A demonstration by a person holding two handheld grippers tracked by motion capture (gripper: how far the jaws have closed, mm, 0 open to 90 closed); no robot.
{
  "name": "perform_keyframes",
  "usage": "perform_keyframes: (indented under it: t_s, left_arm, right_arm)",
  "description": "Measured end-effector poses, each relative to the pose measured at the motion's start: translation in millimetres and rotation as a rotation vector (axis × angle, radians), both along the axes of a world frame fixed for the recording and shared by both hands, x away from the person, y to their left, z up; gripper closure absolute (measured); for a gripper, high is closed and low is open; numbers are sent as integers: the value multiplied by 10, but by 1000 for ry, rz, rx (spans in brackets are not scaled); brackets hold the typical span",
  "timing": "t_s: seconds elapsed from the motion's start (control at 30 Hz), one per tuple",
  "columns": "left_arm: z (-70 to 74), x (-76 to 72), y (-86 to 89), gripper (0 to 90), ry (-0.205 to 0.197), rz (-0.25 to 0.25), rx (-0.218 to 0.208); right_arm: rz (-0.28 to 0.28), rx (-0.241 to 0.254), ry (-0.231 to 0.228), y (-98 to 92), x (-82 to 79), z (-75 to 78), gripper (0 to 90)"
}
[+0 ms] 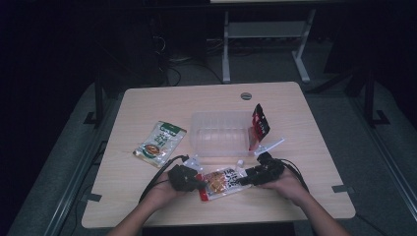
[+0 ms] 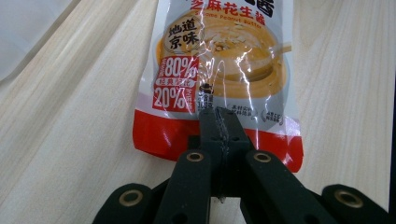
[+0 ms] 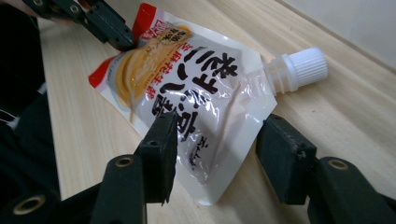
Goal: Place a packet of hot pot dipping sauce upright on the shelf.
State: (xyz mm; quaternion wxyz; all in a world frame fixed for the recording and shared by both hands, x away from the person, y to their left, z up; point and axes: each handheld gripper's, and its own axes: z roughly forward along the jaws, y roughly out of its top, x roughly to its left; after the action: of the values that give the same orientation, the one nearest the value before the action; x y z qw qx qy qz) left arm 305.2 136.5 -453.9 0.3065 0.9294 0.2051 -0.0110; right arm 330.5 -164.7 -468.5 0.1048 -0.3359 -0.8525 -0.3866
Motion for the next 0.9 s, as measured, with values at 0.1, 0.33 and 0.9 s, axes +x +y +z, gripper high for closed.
perform_keyframes:
  t_s: [0.1,0.33,0.9]
  left_arm:
    - [-2,6,3,900,5,3,-4]
    - [-2,6,5,900,9,7,-5]
    - [-1,13,8,900,15,6,-6]
  right_arm:
    - [6,1,-2,11,0,-5,508]
    - [56,1,3,176,55,-13,584]
    - [135,36,26,224,109,-39,864]
